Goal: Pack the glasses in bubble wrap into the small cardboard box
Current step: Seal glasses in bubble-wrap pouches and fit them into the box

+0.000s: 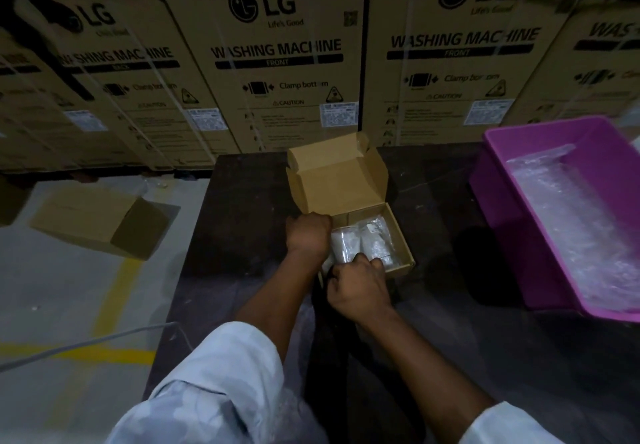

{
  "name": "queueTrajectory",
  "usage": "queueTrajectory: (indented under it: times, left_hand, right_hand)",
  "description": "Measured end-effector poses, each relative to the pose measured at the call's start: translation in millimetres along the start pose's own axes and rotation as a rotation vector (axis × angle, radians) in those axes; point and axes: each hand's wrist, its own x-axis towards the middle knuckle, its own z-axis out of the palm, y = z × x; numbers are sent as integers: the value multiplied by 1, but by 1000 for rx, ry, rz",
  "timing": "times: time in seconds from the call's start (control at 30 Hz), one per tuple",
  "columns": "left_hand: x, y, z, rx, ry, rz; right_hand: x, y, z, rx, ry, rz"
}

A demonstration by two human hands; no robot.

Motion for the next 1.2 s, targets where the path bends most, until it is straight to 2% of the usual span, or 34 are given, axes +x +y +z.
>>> queueTrajectory:
  times: [0.2,0.37,0.53,0.67,0.8,0.93,1.0,1.07,1.2]
  left_hand:
    - [-1,-2,0,82,42,65]
    - [5,-3,-4,92,14,77]
    - [3,-7,-5,14,0,51]
    - [-1,-15,-11,-60,58,65]
    - [-6,-23,-12,-81,95,88]
    - [-11,-31,-1,-312,132,-46]
    - [-17,-32,8,-501,160,-127]
    - [-23,-29,16,-645,163,-138]
    - [-28,-22,21,-719,185,-175]
  right_hand:
    - [0,1,-2,-20,-23,-13]
    - [-6,1,2,-18,6,-22]
    - [-11,3,7,-7,21,-49]
    - [-14,9,10,46,87,-75]
    - [-7,15,12,188,213,-14]
    - [5,12,2,162,146,77]
    - [8,8,-3,92,138,64]
    - [7,3,-3,23,135,12]
    - [0,-6,12,-68,131,18]
